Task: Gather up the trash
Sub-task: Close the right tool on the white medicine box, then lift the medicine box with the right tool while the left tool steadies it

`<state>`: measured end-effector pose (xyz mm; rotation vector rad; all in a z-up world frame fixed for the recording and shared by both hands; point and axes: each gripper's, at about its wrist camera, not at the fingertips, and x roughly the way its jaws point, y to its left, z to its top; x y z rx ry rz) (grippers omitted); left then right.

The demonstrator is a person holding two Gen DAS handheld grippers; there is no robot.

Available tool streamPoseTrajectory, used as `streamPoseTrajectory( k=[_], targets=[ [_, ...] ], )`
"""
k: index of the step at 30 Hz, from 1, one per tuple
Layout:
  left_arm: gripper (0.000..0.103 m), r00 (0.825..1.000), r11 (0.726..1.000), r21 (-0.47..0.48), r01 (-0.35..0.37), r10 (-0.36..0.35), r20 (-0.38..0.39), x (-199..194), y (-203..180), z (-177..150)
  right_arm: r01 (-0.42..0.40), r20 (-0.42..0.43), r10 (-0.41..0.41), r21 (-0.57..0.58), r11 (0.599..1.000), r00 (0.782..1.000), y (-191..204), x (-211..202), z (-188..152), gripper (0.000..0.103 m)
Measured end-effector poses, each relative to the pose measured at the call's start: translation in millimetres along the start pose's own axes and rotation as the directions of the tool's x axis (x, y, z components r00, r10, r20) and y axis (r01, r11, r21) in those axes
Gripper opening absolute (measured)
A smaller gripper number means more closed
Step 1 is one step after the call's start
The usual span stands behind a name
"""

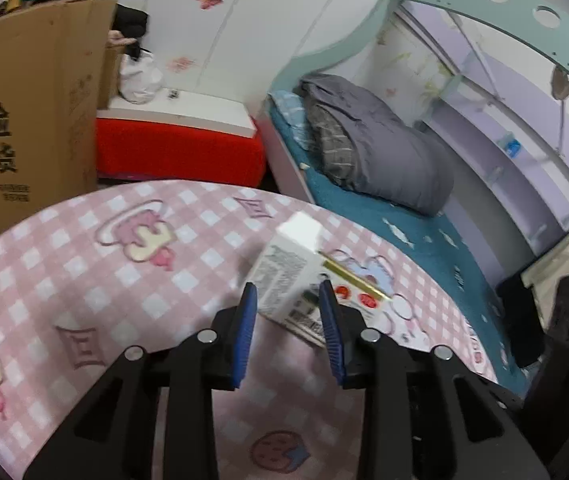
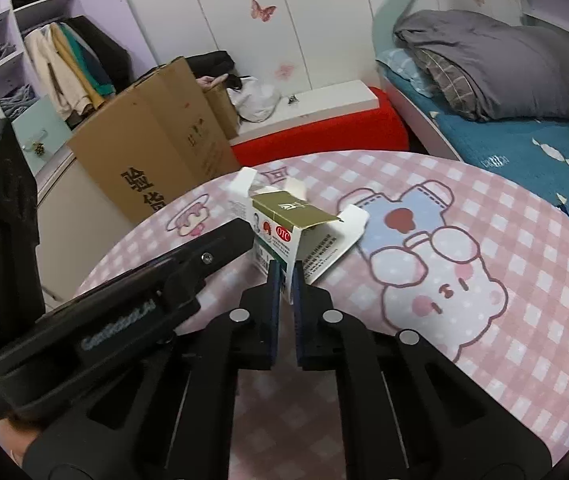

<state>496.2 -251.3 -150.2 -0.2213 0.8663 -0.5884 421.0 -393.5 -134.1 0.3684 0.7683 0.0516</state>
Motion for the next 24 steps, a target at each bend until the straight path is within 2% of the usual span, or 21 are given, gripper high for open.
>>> streamPoseTrajectory(
  k=[2,3,4,5,7,12,15,17,24],
  targets=[
    [0.034,1.000,1.000,-0.029,0.000,0.001,0.010,-5,7,-1,-0.019,-0.011,0.019,-0.005,1.000,1.000,4,-2,-2,0.003],
    [0.042,1.000,0.999,-0.046,-0.003,0.004,0.024,-8,12,-1,-0.032,-0.017,0.032,-0.003,0.999,0.999,5,-4,-4,0.003],
    [0.054,0.999,0.998,-0.055,-0.007,0.009,0.036,-11,15,-1,-0.043,-0.025,0.043,-0.002,0.999,0.999,5,-6,-5,0.002],
    [0.057,0.999,0.998,-0.062,-0.011,0.014,0.045,-14,20,-1,-0.058,-0.037,0.057,-0.002,0.998,0.998,5,-7,-5,0.002],
    [0.059,1.000,0.998,-0.066,0.006,-0.004,0.028,-14,25,1,-0.097,-0.054,0.097,0.020,0.995,0.994,3,-10,-8,0.002],
    [0.063,0.997,0.993,-0.096,0.074,-0.074,0.011,-11,27,1,-0.123,-0.074,0.125,0.034,0.992,0.989,-2,-14,-10,0.002],
    [0.069,0.996,0.991,-0.099,0.086,-0.085,0.011,-7,20,2,-0.106,-0.082,0.107,0.022,0.994,0.991,-1,-12,-12,0.002],
    [0.070,0.994,0.990,-0.095,0.106,-0.106,0.005,-3,13,2,-0.111,-0.092,0.113,0.021,0.994,0.989,0,-10,-13,0.002],
    [0.069,0.995,0.993,-0.056,0.103,-0.104,-0.006,7,0,2,-0.114,-0.112,0.114,0.003,0.993,0.987,5,-7,-14,0.002]
  ],
)
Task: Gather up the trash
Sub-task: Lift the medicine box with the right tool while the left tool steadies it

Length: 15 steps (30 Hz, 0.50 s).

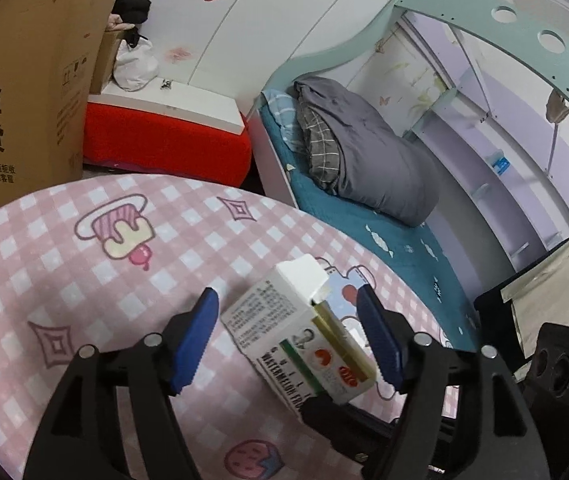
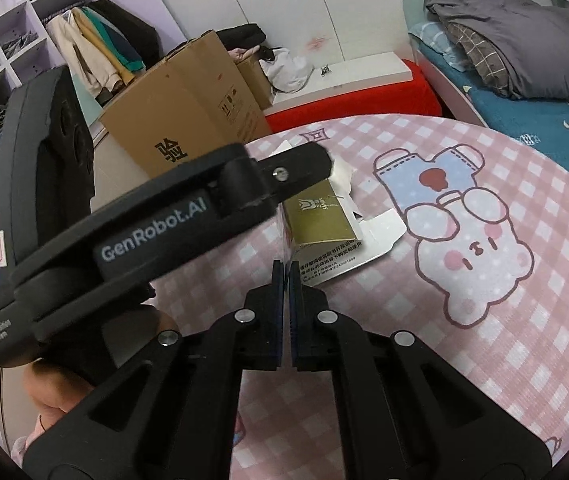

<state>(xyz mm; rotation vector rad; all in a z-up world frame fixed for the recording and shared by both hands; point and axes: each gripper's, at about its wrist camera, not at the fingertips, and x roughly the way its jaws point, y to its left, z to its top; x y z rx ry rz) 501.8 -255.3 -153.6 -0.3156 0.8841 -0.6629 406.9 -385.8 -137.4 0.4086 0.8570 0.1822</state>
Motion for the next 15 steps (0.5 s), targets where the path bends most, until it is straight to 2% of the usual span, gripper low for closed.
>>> streamPoseTrajectory(
  k=[3,5,8,15],
  targets=[
    [0.059,1.000,0.999,0.039,0.001,0.000,-0.019,2,-6,1,-0.002,-0.006,0.003,0.003,1.000,1.000,-1,0,-1,0.002],
    [0.047,0.999,0.998,0.068,-0.019,0.022,-0.031,4,-9,0,-0.007,-0.010,0.007,0.002,1.000,1.000,0,0,0,0.002],
    [0.043,0.999,0.997,0.079,-0.022,0.024,-0.030,2,-10,-1,-0.006,-0.010,0.006,-0.004,1.000,1.000,2,1,-1,0.002],
    [0.025,0.999,0.995,0.093,-0.032,0.033,-0.007,-13,-12,-2,-0.006,-0.013,0.006,-0.025,1.000,1.000,12,0,-3,0.002]
  ],
)
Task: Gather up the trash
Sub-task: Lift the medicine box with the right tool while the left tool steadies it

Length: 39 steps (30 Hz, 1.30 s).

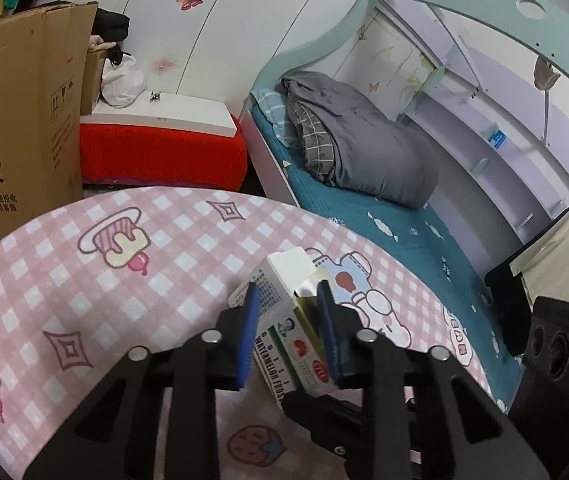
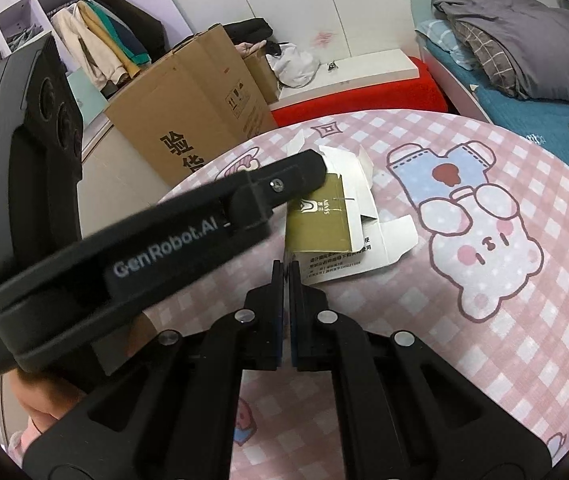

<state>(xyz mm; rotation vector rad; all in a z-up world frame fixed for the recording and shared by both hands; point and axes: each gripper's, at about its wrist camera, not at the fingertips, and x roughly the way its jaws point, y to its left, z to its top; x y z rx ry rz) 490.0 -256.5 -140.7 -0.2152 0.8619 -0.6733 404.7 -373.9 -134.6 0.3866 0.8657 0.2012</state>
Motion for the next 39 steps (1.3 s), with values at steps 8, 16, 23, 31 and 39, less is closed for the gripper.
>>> streamPoseTrajectory(
  k=[8,16,23,31,39],
  targets=[
    [0.010,1.000,1.000,-0.013,0.004,-0.003,0.020,-11,2,-1,0.011,0.010,-0.011,-0.009,1.000,1.000,4,0,-1,0.003],
    [0.008,0.999,0.999,-0.044,0.024,-0.023,0.029,-21,14,-3,-0.013,0.014,0.012,0.079,0.997,1.000,-19,-6,3,0.004],
    [0.009,0.999,0.993,-0.111,-0.033,0.033,-0.003,-17,38,-10,-0.017,0.072,0.000,0.229,0.973,0.997,-47,-17,3,0.034],
    [0.059,0.998,0.977,-0.213,0.023,-0.010,0.060,-10,52,7,0.033,0.121,-0.060,0.210,0.977,0.991,-45,-22,8,0.049],
    [0.064,0.995,0.977,-0.190,0.099,-0.097,0.017,23,34,23,0.093,0.111,-0.108,0.135,0.986,0.988,-30,-7,10,0.040]
  ],
)
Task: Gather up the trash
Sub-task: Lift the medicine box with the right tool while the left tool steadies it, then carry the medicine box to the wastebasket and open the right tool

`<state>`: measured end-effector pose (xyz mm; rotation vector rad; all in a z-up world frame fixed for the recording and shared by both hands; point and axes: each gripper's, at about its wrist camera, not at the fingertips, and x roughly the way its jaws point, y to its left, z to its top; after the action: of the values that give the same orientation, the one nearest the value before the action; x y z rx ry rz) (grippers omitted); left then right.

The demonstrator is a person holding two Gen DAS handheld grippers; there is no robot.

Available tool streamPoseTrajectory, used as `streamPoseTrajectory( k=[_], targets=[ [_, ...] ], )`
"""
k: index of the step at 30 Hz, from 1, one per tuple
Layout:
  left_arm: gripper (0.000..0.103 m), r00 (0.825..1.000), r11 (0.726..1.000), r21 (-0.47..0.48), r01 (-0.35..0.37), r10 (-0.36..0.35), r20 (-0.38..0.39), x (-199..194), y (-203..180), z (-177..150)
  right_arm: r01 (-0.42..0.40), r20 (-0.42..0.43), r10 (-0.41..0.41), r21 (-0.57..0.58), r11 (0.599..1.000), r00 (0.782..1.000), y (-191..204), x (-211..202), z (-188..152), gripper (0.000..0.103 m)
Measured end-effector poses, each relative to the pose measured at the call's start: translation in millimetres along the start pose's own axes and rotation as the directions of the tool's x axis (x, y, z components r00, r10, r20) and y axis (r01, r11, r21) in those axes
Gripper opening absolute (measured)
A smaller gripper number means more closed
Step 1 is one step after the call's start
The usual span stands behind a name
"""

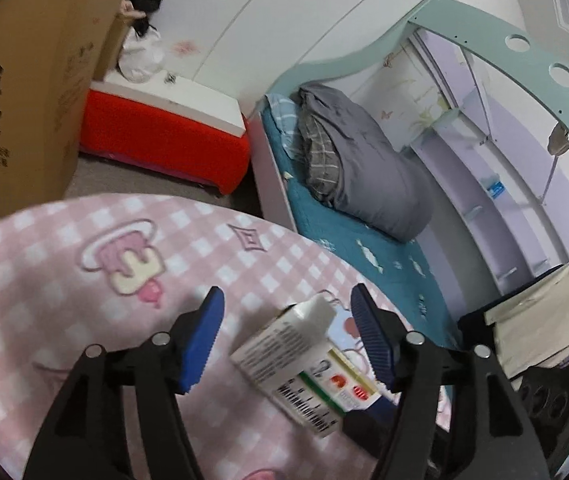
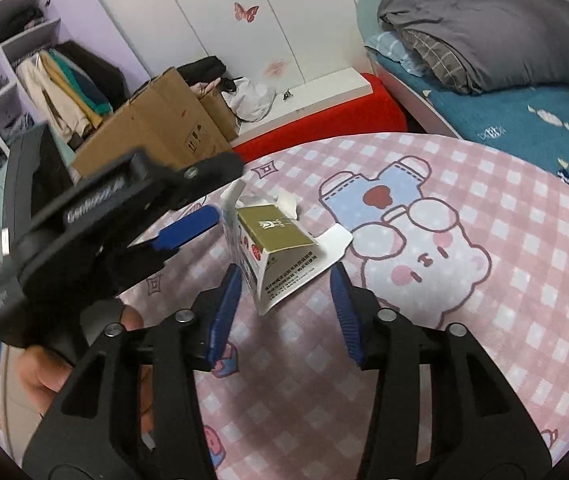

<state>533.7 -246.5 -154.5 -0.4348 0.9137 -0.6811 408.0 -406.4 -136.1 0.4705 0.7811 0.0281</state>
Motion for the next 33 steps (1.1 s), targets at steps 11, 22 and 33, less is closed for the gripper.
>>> streamPoseTrajectory(
  k=[11,22,33],
  targets=[
    [0.032,0.996,0.996,0.079,0.035,-0.028,-0.087,9,-8,-11,0.021,-0.007,-0.021,-0.070,0.997,1.000,16,8,-5,0.026],
    [0.027,0.998,0.994,0.086,-0.068,0.067,0.017,-75,7,-29,-0.110,-0.019,0.109,-0.193,0.975,0.994,95,-15,-31,0.025],
    [0.027,0.950,0.975,0.004,-0.224,0.218,0.224,-274,88,-60,-0.344,-0.153,0.309,-0.371,0.862,0.939,279,-29,-109,0.024]
  ],
)
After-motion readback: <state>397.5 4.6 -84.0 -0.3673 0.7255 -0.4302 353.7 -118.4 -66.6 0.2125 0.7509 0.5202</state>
